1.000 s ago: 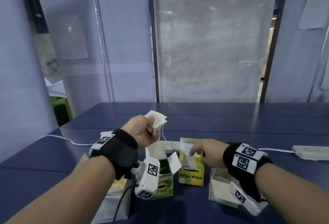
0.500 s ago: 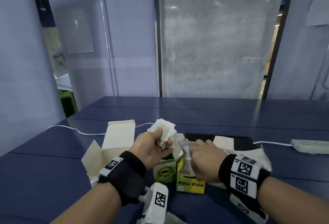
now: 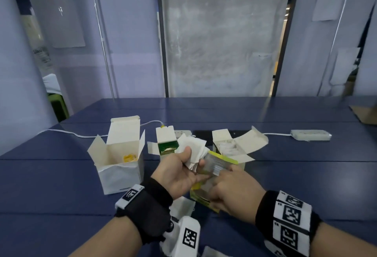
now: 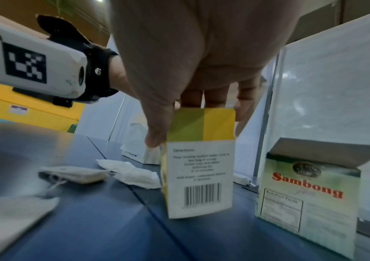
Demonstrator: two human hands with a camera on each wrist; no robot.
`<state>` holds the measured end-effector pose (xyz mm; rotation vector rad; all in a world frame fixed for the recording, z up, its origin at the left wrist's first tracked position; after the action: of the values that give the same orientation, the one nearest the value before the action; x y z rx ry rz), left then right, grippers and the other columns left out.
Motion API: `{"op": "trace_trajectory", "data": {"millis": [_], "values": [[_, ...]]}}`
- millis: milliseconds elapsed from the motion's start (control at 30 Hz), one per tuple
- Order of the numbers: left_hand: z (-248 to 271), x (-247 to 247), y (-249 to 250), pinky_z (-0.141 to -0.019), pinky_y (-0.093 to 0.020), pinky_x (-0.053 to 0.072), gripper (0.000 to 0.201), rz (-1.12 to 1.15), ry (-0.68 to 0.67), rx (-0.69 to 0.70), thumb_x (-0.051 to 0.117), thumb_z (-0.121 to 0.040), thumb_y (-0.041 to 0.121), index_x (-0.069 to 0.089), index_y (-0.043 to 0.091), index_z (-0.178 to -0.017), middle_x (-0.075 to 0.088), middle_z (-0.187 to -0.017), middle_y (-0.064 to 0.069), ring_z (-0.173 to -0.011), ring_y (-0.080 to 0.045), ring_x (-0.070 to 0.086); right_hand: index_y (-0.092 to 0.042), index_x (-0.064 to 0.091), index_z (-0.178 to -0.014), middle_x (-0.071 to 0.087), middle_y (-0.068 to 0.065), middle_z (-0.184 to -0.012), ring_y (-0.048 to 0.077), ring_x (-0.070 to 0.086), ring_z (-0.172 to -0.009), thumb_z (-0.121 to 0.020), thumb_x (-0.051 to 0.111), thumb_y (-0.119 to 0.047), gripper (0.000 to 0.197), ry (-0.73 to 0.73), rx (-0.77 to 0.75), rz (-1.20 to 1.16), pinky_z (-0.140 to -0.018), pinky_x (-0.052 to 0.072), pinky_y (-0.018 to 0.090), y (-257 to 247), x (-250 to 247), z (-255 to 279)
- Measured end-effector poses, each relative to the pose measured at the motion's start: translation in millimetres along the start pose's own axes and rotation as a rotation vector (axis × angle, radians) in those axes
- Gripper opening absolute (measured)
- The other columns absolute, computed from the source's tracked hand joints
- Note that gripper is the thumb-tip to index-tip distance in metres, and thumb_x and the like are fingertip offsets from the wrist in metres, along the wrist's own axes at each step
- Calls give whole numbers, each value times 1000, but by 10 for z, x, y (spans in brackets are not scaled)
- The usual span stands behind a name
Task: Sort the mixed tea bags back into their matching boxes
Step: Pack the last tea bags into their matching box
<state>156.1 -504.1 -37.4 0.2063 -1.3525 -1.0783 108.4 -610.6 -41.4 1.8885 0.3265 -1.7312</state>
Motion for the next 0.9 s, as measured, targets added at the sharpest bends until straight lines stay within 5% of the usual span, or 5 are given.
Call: {"op": "trace_trajectory", "data": {"millis": [200, 500, 633, 700, 900], "values": [[154, 34, -23, -73, -37, 43, 35, -166, 27, 252, 34, -103, 21, 49, 1, -128, 59, -80, -9, -65, -18, 51, -35, 47, -134, 52, -1, -118, 25, 39, -110, -90, 53, -41, 45, 47, 55, -140, -88, 31, 37, -96, 107, 347], [94, -134, -247, -63, -33, 49, 33, -253, 148, 286, 38, -102, 13, 45, 1, -133, 59, -105, -14, -70, -22, 55, -24, 61, -122, 38, -5, -137, 16, 29, -126, -94, 45, -49, 40, 4, 204, -628, -107, 32, 31, -85, 235, 613], [46, -236, -388, -58, -30, 55, 35, -187, 173, 245, 40, -102, 12, 43, -2, -134, 56, -109, -19, -72, -24, 56, -17, 59, -124, 49, -5, -121, 4, 54, -95, -95, 55, -28, 32, 342, 540, -942, -79, 40, 3, 106, 205, 603], [27, -233, -417, -61, -31, 56, 33, -191, 181, 253, 41, -101, 11, 44, 0, -133, 58, -114, -21, -75, -26, 58, -18, 54, -129, 50, -4, -117, 3, 56, -86, -85, 70, -26, 47, 367, 714, -1113, -64, 41, 5, 149, 318, 623], [-19, -261, -459, -59, -31, 58, 32, -231, 199, 247, 44, -101, 12, 42, 3, -131, 57, -123, -24, -73, -25, 61, -18, 54, -132, 47, -9, -118, 1, 52, -99, -68, 85, -28, 71, 330, 770, -1174, -75, 43, 9, 155, 499, 688]]}}
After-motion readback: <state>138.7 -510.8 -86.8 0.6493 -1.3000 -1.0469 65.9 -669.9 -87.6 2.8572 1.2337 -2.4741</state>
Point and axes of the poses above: each hand's wrist, its own z-axis away from the middle knuckle, its own x-axis out of the palm, y = z × x, the point moved 5 cm from there along -z, towards the middle knuckle
